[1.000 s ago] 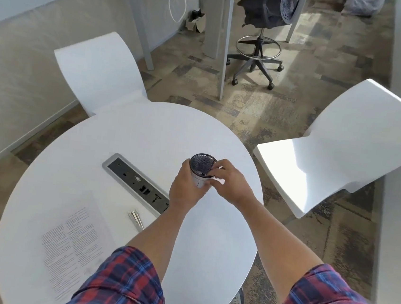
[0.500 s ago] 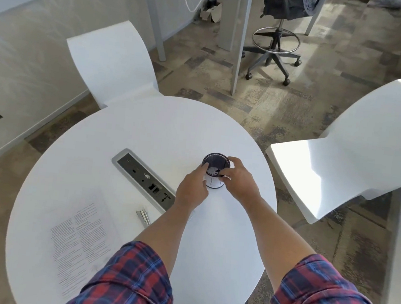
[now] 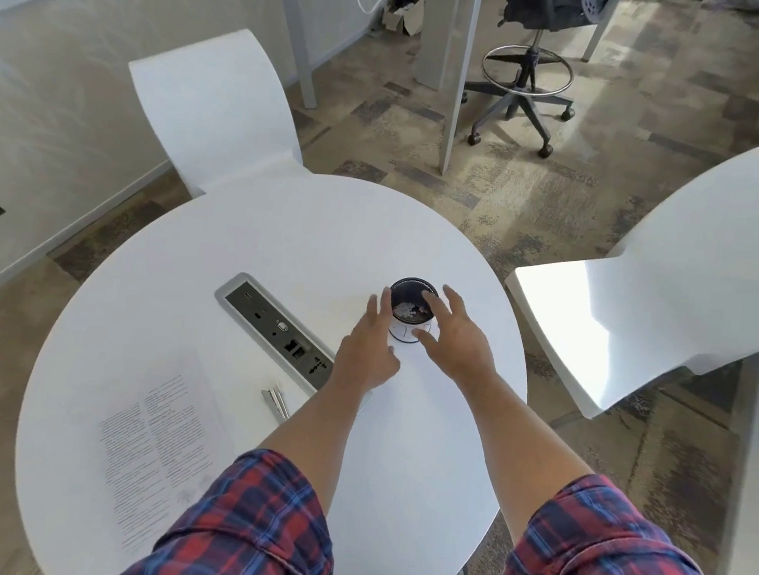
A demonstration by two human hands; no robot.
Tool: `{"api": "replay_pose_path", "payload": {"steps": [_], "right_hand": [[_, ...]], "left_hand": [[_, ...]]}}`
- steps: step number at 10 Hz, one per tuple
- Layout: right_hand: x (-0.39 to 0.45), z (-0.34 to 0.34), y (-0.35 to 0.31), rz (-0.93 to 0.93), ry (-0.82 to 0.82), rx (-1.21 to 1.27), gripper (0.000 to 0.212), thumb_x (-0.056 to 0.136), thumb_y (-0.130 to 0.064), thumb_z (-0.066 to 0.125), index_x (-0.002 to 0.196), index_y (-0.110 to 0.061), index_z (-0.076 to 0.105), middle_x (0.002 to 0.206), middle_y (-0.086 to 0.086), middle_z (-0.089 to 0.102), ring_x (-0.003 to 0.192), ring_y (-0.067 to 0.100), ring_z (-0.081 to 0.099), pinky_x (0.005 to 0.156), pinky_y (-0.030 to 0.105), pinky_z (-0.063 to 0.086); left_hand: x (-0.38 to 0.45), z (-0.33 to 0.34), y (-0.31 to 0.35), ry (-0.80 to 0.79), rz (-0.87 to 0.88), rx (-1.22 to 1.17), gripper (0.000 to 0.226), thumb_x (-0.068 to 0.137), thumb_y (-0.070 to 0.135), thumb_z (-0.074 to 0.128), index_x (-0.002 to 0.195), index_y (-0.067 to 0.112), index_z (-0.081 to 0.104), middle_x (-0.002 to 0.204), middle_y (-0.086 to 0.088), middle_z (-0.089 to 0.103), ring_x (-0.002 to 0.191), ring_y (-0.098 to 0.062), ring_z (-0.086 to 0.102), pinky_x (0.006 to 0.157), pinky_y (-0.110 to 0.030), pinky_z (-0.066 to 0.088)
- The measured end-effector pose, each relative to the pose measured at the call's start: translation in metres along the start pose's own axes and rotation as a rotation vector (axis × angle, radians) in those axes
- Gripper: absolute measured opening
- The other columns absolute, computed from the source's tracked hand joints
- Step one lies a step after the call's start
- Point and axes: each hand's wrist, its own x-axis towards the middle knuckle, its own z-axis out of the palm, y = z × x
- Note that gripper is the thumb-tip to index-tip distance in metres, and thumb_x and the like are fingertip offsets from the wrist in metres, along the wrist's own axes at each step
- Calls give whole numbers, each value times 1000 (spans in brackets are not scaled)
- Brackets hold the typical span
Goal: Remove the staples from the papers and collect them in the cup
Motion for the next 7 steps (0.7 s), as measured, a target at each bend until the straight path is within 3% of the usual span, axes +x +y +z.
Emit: {"api": "replay_pose_path", "payload": {"steps": [1,2,3,4,5,7], "right_hand": [[-15,3,7,-97,191,-42,73,97,-39,69,160,-18,40,169,2,35,108,34,70,74,43,60],[-28,4,13,-197,304,-132,83,95,-47,69,162,-12,35,169,4,35,117,30,67,83,41,58],[-40,3,10,-233,321,-181,83,101,-53,58,165,-12,26,172,6,26,148,26,47,110,41,46],[-49,4,3,-216,295,-237,73,109,-46,44,168,-14,17,175,5,13,159,26,26,125,44,32],[-63,3,-7,-210,272,-294,71,110,-43,40,168,-13,12,176,6,8,161,25,16,129,44,23],[-88,10,-30,-252,339,-265,76,107,-48,43,167,-9,17,175,9,14,161,26,16,130,45,19]], "left_hand": [[-10,2,-10,82,9,118,95,93,17,58,165,14,-4,175,-2,0,160,-20,15,111,-43,44],[-24,3,-24,88,18,215,97,92,29,59,165,12,-3,175,-2,0,161,-19,8,119,-40,35],[-41,-1,-36,96,-34,235,105,87,39,60,165,12,-4,175,-3,0,162,-19,6,123,-38,28],[-59,-9,-51,173,-43,263,108,80,42,59,165,11,0,174,-6,7,161,-23,11,126,-39,25],[-85,-21,-65,234,-46,304,108,80,42,62,165,10,4,174,-7,9,161,-25,13,128,-40,20],[-135,-39,-107,385,-98,349,104,82,46,56,165,10,7,174,-8,9,161,-24,12,130,-45,11]]}}
